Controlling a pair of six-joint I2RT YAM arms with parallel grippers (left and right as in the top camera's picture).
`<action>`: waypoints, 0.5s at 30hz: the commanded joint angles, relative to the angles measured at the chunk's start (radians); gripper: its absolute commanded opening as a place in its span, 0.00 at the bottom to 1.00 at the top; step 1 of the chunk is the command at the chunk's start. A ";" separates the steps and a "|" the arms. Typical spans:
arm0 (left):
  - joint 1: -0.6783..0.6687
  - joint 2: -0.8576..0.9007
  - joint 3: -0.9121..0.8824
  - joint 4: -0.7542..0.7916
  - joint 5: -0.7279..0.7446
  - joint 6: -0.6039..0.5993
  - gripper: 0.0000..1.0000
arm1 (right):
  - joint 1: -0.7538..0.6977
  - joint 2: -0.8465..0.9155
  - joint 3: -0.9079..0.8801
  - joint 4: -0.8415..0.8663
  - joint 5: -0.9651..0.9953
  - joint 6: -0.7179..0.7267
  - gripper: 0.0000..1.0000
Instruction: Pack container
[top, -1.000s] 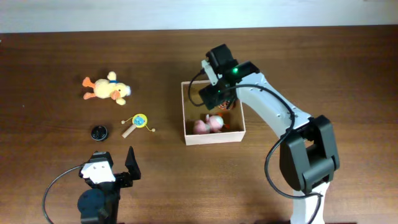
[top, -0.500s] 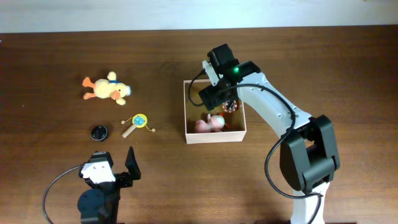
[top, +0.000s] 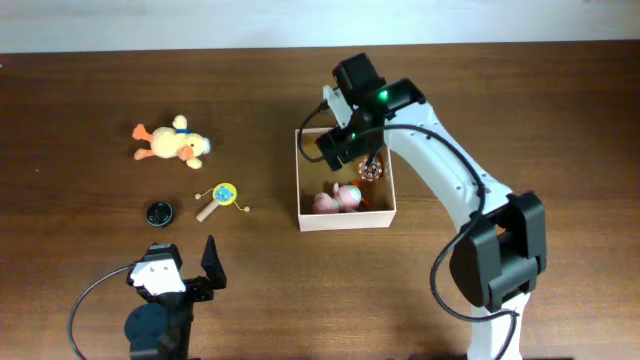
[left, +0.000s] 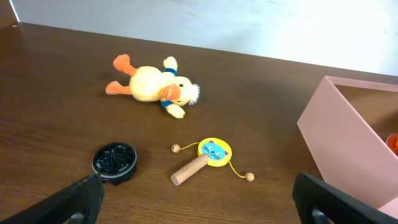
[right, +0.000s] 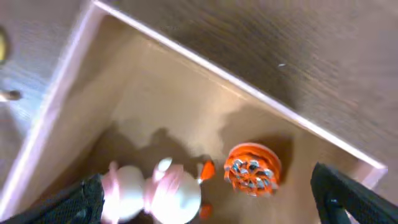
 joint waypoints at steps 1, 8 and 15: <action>0.007 -0.005 -0.004 0.000 0.014 0.016 0.99 | -0.018 -0.018 0.125 -0.049 0.002 0.012 0.96; 0.007 -0.005 -0.004 0.000 0.014 0.016 0.99 | -0.119 -0.018 0.280 -0.107 0.096 0.035 0.99; 0.007 -0.005 -0.004 0.000 0.014 0.016 0.99 | -0.351 -0.015 0.280 -0.115 0.193 0.058 0.99</action>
